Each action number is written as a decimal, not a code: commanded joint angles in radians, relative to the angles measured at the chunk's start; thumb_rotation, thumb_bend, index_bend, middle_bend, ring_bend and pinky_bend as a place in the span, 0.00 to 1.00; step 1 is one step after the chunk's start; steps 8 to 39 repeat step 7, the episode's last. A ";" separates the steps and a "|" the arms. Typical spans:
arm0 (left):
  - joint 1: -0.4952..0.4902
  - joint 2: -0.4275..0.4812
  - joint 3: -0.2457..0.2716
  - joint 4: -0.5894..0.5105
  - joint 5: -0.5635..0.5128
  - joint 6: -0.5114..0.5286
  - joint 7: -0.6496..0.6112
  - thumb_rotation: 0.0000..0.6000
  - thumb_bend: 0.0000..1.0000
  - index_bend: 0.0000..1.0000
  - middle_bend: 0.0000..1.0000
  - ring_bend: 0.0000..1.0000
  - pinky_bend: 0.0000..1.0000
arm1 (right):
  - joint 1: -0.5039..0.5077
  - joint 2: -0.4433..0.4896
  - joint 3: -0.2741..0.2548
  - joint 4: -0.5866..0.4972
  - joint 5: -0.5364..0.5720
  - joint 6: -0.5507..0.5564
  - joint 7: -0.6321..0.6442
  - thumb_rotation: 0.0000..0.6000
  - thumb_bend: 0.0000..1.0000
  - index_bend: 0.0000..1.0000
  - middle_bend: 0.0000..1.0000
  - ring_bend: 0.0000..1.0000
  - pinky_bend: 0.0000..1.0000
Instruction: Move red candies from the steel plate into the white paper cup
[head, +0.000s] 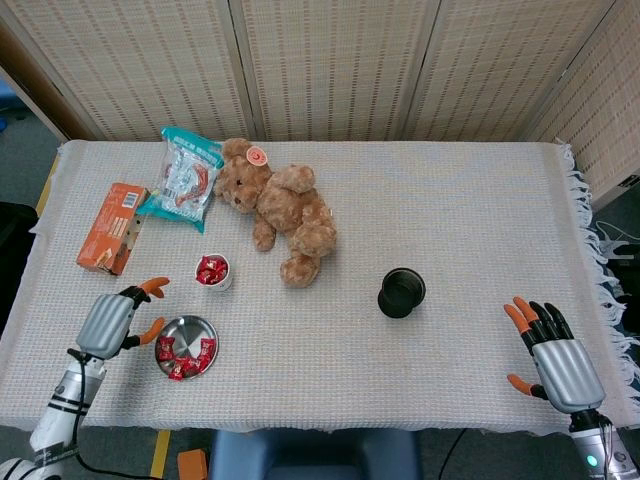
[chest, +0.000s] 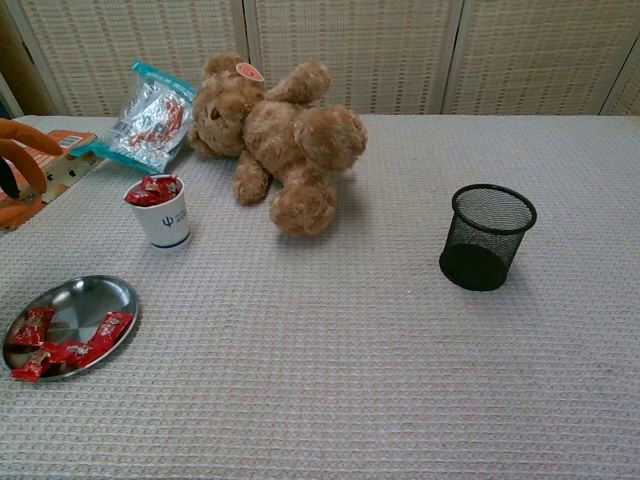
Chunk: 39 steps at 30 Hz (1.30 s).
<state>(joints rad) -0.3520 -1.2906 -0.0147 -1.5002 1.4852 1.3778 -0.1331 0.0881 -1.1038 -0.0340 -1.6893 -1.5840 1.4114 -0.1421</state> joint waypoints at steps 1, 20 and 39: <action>0.191 0.036 0.080 0.047 0.060 0.243 0.062 1.00 0.39 0.10 0.02 0.00 0.14 | 0.001 -0.002 0.009 -0.009 0.024 -0.011 -0.019 1.00 0.01 0.00 0.00 0.00 0.00; 0.239 0.054 0.053 -0.038 0.076 0.324 0.159 1.00 0.39 0.07 0.00 0.00 0.13 | -0.007 -0.004 0.008 -0.021 0.025 0.000 -0.038 1.00 0.02 0.00 0.00 0.00 0.00; 0.239 0.054 0.053 -0.038 0.076 0.324 0.159 1.00 0.39 0.07 0.00 0.00 0.13 | -0.007 -0.004 0.008 -0.021 0.025 0.000 -0.038 1.00 0.02 0.00 0.00 0.00 0.00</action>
